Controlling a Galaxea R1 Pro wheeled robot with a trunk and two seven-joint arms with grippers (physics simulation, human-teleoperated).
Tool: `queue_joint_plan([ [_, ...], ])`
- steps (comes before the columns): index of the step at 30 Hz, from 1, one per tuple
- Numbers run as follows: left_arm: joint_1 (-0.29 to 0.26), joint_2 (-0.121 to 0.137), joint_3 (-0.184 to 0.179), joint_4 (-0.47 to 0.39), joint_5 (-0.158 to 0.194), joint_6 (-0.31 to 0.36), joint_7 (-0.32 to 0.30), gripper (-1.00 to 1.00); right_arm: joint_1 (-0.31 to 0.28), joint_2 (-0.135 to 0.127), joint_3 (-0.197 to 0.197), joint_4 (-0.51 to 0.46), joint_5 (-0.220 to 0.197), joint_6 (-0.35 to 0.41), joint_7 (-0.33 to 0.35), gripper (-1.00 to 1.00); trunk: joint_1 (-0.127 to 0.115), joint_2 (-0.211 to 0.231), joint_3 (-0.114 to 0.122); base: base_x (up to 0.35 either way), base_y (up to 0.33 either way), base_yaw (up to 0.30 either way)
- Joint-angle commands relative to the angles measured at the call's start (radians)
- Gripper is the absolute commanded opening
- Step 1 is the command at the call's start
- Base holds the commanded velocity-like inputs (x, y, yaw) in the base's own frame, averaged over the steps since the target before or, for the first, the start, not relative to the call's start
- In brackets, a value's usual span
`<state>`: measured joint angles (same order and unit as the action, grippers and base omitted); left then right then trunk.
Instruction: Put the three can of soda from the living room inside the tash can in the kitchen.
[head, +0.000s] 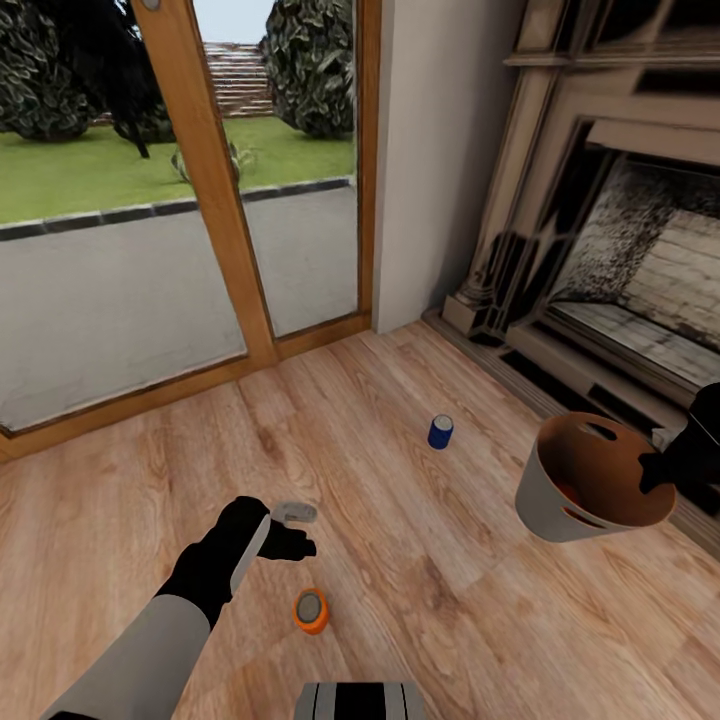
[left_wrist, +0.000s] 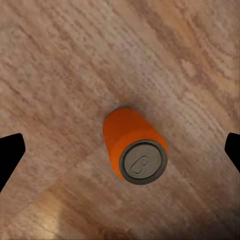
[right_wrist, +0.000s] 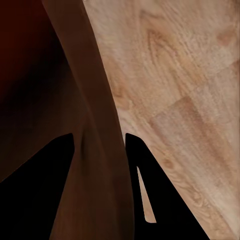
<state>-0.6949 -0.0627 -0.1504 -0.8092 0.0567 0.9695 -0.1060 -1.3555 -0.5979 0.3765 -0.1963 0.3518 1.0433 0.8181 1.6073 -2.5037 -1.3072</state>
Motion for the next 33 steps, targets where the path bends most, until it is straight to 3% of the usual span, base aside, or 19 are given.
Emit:
queue_joint_plan([
  [1, 0.0, 0.0, 0.0, 0.0, 0.0, 0.0, 0.0, 1.0, 0.0, 0.0, -0.004, 0.0, -0.011, 0.004, 0.0, -1.0, 0.0, 0.0, -0.001, 0.033, -0.008, 0.0],
  [12, -0.001, -0.009, 0.0, 0.002, 0.0, 0.0, 0.002, 1.0, 0.0, -0.001, -0.004, 0.0, -0.011, 0.004, 0.0, -1.0, 0.004, -0.002, -0.048, 0.007, -0.002, 0.0],
  [30, 0.001, -0.007, 0.001, -0.019, 0.0, -0.002, 0.0, 1.0, 0.0, -0.002, 0.011, 0.0, -0.01, 0.004, 0.0, -1.0, 0.004, -0.002, -0.067, -0.037, -0.029, 0.0],
  [33, 0.002, -0.008, 0.001, -0.018, 0.0, -0.002, 0.0, 1.0, 0.0, 0.0, 0.017, 0.0, -0.01, 0.004, 0.0, -1.0, 0.005, -0.003, -0.082, -0.004, -0.003, 0.0],
])
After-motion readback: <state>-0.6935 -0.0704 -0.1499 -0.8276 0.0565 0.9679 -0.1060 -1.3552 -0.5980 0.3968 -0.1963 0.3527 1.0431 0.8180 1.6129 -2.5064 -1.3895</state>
